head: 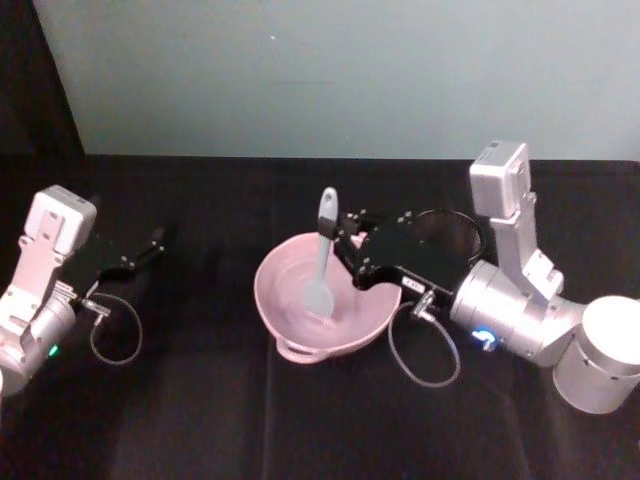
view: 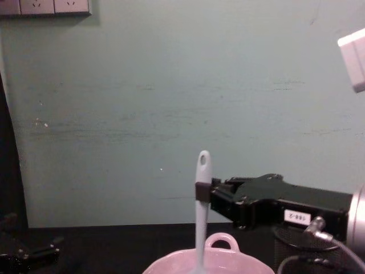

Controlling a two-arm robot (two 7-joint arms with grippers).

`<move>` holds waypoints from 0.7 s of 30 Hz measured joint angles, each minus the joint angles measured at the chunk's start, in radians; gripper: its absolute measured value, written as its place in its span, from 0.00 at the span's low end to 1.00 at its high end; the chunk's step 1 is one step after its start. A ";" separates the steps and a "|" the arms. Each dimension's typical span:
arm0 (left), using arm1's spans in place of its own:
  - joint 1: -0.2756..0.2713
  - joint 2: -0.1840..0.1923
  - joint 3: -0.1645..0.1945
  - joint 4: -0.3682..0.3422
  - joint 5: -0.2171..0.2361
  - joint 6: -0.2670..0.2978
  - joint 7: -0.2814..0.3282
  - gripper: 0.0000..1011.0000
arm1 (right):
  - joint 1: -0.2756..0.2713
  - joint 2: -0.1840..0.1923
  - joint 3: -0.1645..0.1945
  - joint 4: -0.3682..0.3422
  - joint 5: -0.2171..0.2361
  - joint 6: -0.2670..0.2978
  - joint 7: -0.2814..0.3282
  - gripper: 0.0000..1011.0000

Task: Use the one hand to pick up the spoon and stir the clear water in the bowl.

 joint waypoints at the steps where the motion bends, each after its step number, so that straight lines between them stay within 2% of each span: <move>1: 0.000 0.000 0.000 0.000 0.000 0.000 0.000 1.00 | 0.000 -0.005 -0.002 0.003 -0.001 0.000 0.003 0.11; 6: 0.000 0.000 0.000 0.000 0.000 0.000 0.000 1.00 | 0.001 -0.043 -0.009 0.037 -0.022 -0.022 0.007 0.11; 10: 0.000 0.000 0.000 0.000 0.000 0.000 0.000 1.00 | 0.013 -0.100 -0.010 0.095 -0.065 -0.080 -0.027 0.11; 14: 0.000 0.000 0.000 0.000 0.000 0.000 0.000 1.00 | 0.025 -0.142 -0.002 0.147 -0.109 -0.131 -0.070 0.11; 17: 0.000 0.000 0.000 0.000 0.000 0.000 0.000 1.00 | 0.031 -0.160 0.005 0.169 -0.131 -0.152 -0.095 0.11; 18: 0.000 0.000 0.000 0.000 0.000 0.000 0.000 1.00 | 0.035 -0.171 0.013 0.188 -0.153 -0.166 -0.116 0.11; 21: 0.000 0.000 0.000 0.000 0.000 0.000 0.000 1.00 | 0.038 -0.175 0.022 0.197 -0.171 -0.173 -0.135 0.11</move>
